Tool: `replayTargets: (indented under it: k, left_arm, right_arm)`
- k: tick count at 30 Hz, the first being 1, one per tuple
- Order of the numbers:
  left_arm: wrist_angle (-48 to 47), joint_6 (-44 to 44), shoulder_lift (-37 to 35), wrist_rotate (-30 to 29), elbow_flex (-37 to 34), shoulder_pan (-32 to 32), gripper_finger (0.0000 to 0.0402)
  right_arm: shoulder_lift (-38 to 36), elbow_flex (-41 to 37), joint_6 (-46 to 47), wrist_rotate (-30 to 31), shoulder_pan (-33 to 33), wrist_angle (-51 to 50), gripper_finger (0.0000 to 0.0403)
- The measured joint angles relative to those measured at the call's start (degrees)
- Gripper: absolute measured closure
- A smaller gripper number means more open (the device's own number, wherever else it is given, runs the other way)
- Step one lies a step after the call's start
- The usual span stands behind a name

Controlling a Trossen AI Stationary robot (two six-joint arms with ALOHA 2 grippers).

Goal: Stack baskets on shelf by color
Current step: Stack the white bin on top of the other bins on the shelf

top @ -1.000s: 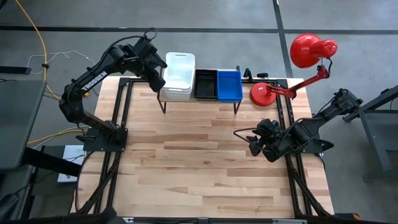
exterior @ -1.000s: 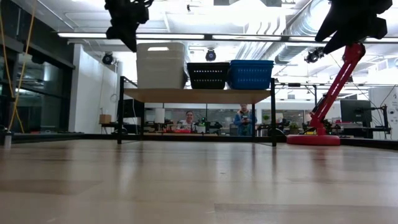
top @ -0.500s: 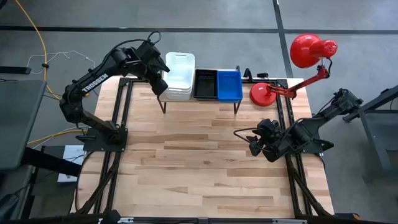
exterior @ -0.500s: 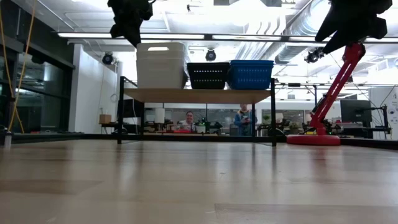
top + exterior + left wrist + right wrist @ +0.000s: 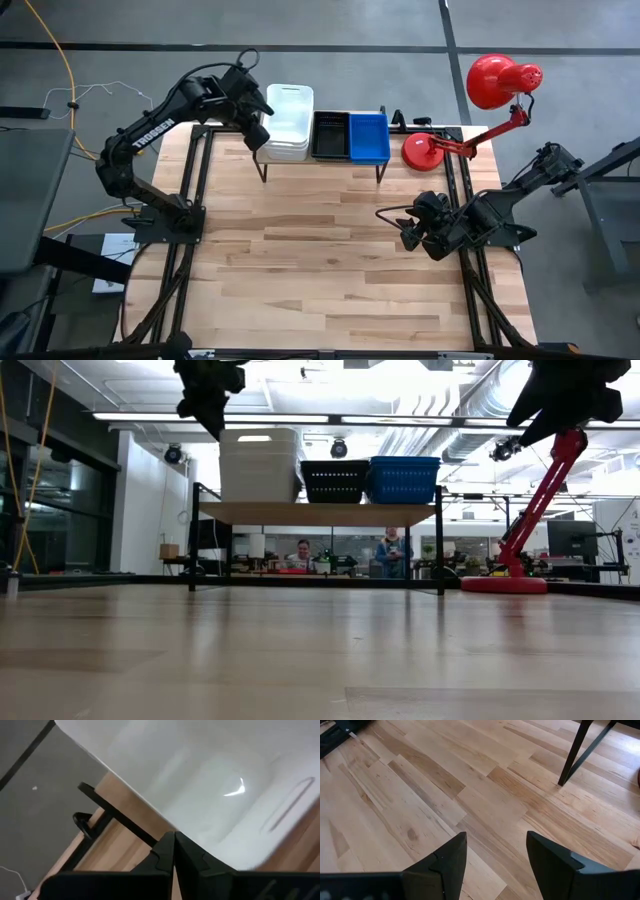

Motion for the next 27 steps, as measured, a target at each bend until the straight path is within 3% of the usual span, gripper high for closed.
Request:
replayTargets:
  k: [27]
  left_arm:
    - [-2.09,0.04,-0.18,3.37,-1.92,0.04,0.0401]
  right_arm:
    - [0.01,0.00,0.02,0.02,0.00,0.00,0.0211]
